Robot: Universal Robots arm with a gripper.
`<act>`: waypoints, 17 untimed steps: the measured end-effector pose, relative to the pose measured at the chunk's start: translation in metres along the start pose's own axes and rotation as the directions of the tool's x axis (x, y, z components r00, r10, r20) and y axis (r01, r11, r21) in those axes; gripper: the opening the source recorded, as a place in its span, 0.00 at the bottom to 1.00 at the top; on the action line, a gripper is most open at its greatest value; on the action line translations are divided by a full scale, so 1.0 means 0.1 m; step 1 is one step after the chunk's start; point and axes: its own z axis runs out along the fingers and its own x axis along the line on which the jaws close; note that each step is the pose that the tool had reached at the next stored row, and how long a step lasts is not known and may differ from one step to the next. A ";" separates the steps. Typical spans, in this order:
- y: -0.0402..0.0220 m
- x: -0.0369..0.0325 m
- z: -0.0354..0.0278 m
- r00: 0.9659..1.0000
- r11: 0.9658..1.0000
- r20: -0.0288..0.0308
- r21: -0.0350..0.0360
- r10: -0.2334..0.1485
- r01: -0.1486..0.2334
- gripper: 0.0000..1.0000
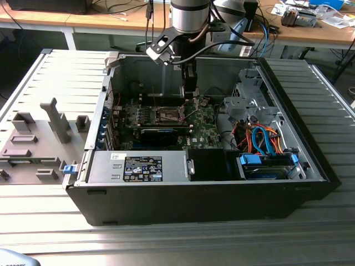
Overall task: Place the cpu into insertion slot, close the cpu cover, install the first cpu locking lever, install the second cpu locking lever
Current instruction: 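Place the cpu into insertion slot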
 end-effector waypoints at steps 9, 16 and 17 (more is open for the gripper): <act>-0.002 0.000 0.023 1.000 1.000 0.000 0.000 0.000 0.000 0.54; -0.003 -0.001 0.040 1.000 1.000 0.000 0.000 0.000 0.000 0.54; -0.006 -0.001 0.043 1.000 1.000 0.000 0.000 0.000 0.000 0.54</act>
